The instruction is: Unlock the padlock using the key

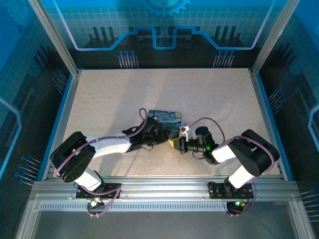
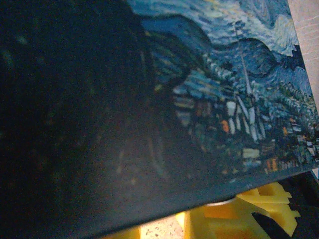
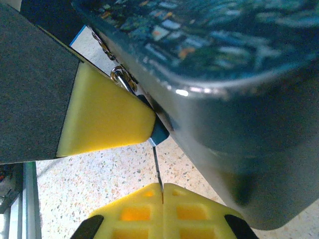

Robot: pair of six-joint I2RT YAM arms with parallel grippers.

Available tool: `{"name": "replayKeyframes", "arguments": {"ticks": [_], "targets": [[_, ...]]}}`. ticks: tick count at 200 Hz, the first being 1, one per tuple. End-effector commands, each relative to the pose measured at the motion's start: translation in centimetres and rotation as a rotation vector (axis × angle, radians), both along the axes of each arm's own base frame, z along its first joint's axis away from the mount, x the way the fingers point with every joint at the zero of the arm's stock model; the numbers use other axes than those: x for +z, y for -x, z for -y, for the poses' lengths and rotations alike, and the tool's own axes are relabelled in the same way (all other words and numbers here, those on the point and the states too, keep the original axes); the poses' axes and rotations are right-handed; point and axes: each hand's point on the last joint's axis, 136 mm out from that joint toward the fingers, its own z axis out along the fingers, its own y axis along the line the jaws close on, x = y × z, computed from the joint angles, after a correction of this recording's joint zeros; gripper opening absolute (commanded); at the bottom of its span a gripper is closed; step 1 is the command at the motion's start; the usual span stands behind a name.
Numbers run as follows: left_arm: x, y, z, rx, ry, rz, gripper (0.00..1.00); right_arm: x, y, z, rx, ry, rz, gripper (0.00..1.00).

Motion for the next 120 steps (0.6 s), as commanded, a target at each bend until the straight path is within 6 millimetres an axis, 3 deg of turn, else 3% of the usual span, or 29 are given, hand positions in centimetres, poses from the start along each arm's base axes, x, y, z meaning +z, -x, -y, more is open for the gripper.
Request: {"name": "replayKeyframes", "arguments": {"ticks": [1,120], "targets": [[2.36,-0.67,0.58,0.008,0.065,0.033,0.22,1.06,-0.83,-0.24,-0.002,-0.037,0.031,0.05],[2.19,-0.72,0.54,0.010,0.065,0.027,0.22,1.56,-0.93,0.15,-0.004,-0.056,0.038,0.05]]}}
